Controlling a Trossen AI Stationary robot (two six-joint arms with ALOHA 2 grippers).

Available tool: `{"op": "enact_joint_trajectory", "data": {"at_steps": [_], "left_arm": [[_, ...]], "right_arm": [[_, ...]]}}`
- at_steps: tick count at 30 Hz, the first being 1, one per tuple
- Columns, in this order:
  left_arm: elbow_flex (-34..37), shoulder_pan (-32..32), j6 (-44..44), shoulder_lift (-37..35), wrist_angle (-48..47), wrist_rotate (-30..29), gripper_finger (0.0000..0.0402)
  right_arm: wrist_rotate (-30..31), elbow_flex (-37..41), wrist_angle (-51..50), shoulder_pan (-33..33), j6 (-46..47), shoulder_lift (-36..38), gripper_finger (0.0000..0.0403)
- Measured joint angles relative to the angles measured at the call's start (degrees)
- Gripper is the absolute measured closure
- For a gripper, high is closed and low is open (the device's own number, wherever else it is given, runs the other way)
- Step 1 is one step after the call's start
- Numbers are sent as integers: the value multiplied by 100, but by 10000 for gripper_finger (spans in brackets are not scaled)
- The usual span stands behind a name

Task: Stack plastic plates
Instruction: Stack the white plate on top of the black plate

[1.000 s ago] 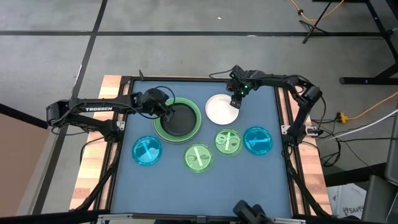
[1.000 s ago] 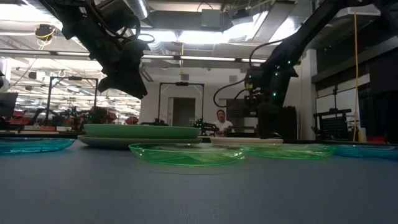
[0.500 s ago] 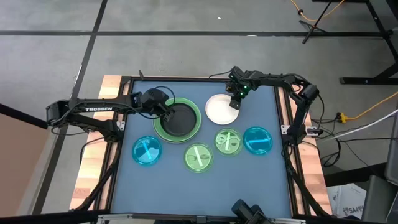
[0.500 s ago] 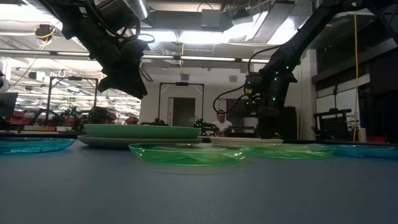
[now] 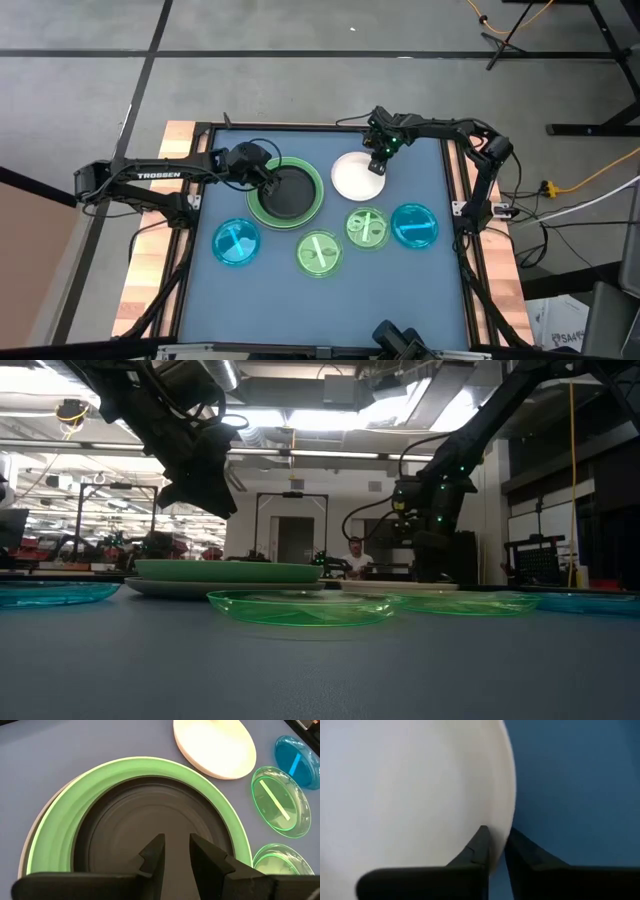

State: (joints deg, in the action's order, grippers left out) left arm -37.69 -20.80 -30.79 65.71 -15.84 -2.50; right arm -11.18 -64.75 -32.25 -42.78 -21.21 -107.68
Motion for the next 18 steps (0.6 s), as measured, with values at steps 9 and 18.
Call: {"op": "enact_joint_trajectory", "data": {"at_steps": [9,18], "left_arm": [[0,-2,0,0,0,0,319],[0,-2,0,0,0,0,319]], "right_arm": [[-38,9,233,6,0,-7,400],[-28,14,354,7,-4,-11,402]]}}
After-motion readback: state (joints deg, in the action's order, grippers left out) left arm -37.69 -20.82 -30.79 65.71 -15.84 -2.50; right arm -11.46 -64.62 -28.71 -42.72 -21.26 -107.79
